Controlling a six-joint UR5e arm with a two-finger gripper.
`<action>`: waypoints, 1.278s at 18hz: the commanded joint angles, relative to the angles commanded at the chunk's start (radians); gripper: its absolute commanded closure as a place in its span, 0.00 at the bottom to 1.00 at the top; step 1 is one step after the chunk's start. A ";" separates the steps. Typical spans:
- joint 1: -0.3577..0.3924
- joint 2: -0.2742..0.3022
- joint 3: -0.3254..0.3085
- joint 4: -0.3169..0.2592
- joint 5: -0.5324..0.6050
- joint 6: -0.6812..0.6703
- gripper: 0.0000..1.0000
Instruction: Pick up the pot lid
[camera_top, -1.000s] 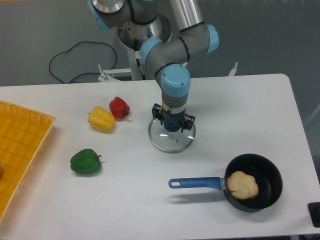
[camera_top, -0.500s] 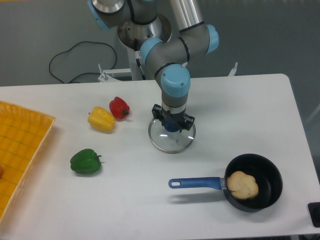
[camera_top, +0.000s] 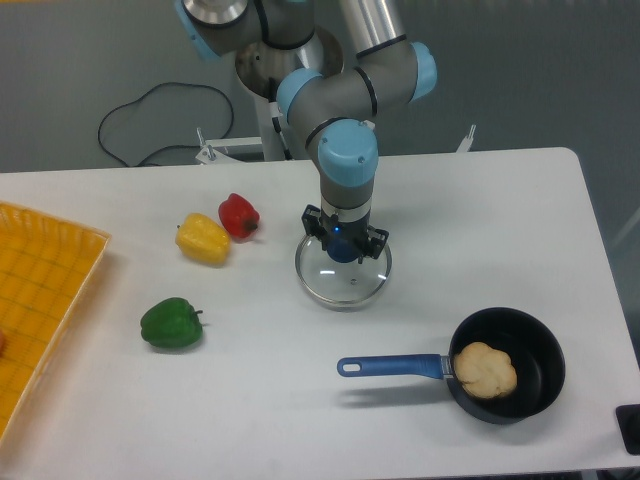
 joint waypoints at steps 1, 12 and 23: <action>0.000 0.005 0.003 -0.008 0.002 0.000 0.41; 0.014 0.037 0.210 -0.356 0.005 0.000 0.41; 0.040 0.029 0.279 -0.396 0.011 0.087 0.41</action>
